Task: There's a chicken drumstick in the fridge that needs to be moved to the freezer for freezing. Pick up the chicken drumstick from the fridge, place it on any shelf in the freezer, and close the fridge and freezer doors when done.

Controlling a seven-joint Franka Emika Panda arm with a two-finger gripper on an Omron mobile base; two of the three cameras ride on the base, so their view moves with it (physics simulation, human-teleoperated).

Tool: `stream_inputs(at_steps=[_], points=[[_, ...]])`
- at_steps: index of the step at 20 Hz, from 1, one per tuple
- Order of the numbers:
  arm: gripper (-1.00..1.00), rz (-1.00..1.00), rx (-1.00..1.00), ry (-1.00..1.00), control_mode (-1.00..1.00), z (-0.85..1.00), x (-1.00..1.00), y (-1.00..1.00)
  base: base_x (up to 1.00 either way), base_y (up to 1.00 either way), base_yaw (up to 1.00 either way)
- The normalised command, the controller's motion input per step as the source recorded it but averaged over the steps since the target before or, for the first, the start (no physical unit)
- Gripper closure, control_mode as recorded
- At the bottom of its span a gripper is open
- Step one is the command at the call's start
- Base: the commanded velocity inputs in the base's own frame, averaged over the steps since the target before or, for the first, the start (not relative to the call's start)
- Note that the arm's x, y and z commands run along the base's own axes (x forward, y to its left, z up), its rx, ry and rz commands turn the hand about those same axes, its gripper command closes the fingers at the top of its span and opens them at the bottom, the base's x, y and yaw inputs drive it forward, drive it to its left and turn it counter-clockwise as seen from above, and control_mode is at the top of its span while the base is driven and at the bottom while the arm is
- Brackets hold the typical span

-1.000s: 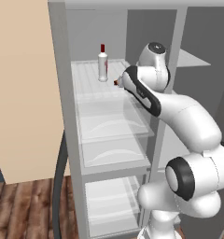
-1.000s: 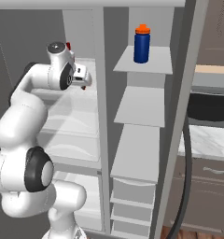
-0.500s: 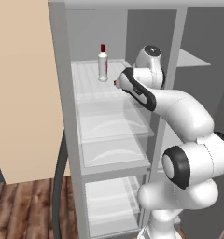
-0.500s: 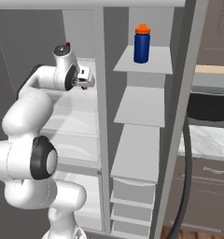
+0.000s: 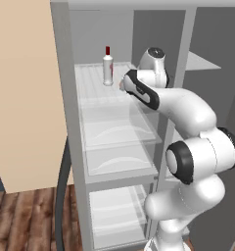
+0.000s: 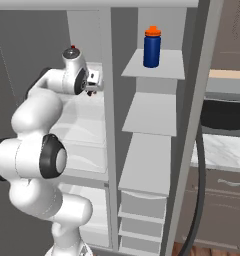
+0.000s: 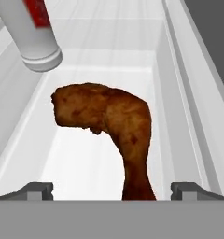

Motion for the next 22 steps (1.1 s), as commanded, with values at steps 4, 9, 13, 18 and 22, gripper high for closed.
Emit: stream_inputs(at_steps=[4,9,13,18,22], points=[[-1.00,0.00,0.00,0.00,-1.00,-0.08,0.34,-0.06,0.00,0.00,0.00],[-1.00,0.00,0.00,0.00,-1.00,-0.17,0.40,0.00,0.00,0.00,0.00],[-1.00,0.00,0.00,0.00,-1.00,-0.19,0.35,-0.01,0.00,0.00,0.00],[-1.00,0.00,0.00,0.00,-1.00,-0.12,0.31,-0.02,0.00,0.00,0.00],[-1.00,0.00,0.00,0.00,-1.00,-0.18,0.14,0.00,0.00,0.00,0.00]])
